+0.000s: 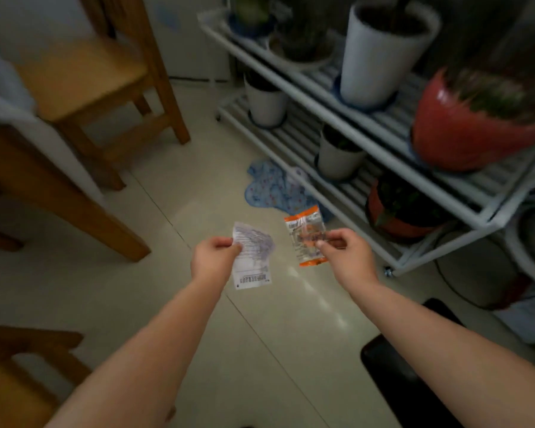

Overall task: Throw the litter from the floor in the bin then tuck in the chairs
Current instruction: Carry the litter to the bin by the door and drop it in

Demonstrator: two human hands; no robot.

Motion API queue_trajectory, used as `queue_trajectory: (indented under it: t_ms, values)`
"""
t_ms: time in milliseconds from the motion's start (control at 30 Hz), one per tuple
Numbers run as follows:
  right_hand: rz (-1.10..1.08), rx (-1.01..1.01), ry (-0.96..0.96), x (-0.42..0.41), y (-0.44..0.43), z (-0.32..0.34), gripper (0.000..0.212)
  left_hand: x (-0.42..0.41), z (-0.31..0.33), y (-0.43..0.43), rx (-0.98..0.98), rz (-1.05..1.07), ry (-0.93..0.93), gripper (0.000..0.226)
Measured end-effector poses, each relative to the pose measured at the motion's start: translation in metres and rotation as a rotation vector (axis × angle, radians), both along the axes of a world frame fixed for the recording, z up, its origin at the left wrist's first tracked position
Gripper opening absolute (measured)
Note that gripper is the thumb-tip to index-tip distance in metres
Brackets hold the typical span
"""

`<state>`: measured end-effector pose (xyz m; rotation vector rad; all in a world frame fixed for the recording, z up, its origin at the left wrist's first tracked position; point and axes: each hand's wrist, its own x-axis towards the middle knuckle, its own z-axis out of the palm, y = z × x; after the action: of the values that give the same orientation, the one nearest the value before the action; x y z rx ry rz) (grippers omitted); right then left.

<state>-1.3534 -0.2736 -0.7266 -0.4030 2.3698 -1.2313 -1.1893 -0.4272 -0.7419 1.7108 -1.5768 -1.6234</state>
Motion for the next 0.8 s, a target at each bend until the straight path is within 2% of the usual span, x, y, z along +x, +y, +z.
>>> queue_trajectory:
  t_ms: [200, 367, 567, 800]
  values:
    - [0.058, -0.080, 0.073, 0.018, -0.020, 0.217, 0.013, 0.019, 0.225, -0.022, -0.096, 0.059, 0.095, 0.011]
    - [0.181, -0.127, 0.163, 0.045, -0.031, 0.350, 0.010, 0.050, 0.357, -0.035, -0.196, 0.056, 0.149, 0.011]
    - [0.270, -0.254, 0.219, 0.095, -0.041, 0.431, 0.009, 0.098, 0.458, -0.022, -0.348, 0.089, 0.222, 0.015]
    - [0.506, -0.359, 0.256, 0.163, -0.054, 0.491, 0.014, 0.201, 0.519, 0.026, -0.451, 0.302, 0.252, 0.017]
